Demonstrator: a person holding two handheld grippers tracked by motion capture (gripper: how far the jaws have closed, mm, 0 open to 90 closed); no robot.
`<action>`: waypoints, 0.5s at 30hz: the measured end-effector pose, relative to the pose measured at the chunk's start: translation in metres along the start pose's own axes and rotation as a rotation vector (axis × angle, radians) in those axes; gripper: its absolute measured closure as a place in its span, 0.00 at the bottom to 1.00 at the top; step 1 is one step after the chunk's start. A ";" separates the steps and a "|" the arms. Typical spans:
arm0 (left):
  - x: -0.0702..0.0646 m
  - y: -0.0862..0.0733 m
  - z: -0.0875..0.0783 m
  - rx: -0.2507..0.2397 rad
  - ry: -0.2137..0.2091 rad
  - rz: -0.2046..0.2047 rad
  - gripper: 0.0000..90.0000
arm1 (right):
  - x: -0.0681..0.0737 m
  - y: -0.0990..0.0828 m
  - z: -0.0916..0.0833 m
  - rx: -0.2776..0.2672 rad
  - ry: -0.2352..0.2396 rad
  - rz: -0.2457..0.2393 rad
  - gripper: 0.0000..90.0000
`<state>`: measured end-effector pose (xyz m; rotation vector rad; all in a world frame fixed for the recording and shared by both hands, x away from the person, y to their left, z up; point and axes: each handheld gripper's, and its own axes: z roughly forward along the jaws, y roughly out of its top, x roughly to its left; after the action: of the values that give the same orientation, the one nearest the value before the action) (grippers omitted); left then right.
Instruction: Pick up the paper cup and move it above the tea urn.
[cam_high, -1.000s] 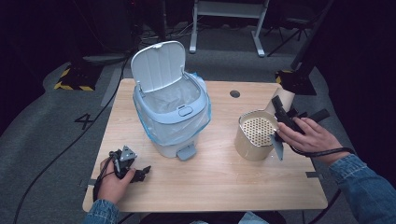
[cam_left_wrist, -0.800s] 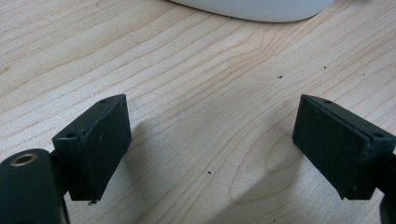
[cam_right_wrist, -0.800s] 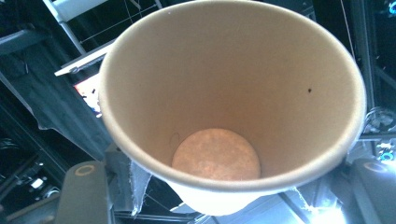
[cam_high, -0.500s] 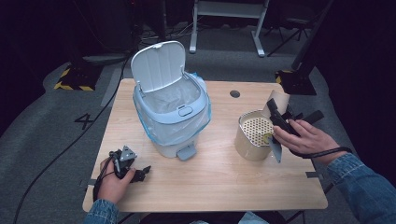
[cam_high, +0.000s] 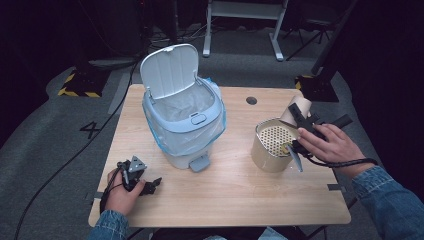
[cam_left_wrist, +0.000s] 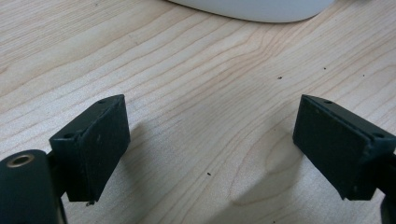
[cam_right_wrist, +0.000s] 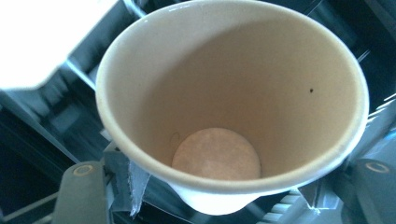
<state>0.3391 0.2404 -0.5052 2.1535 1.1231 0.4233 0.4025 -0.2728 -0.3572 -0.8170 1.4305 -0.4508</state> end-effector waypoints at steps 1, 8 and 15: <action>0.000 0.000 0.000 0.003 -0.001 0.001 0.12 | -0.001 -0.002 0.000 -0.012 0.014 0.059 0.34; 0.000 0.000 0.000 0.001 0.001 0.001 0.12 | -0.007 -0.026 0.006 -0.172 0.146 0.534 0.34; 0.000 0.000 0.000 0.001 0.000 0.003 0.12 | -0.004 -0.046 0.013 -0.331 0.275 1.026 0.34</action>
<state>0.3393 0.2404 -0.5051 2.1559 1.1210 0.4246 0.4241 -0.2979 -0.3218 -0.1818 1.9911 0.4875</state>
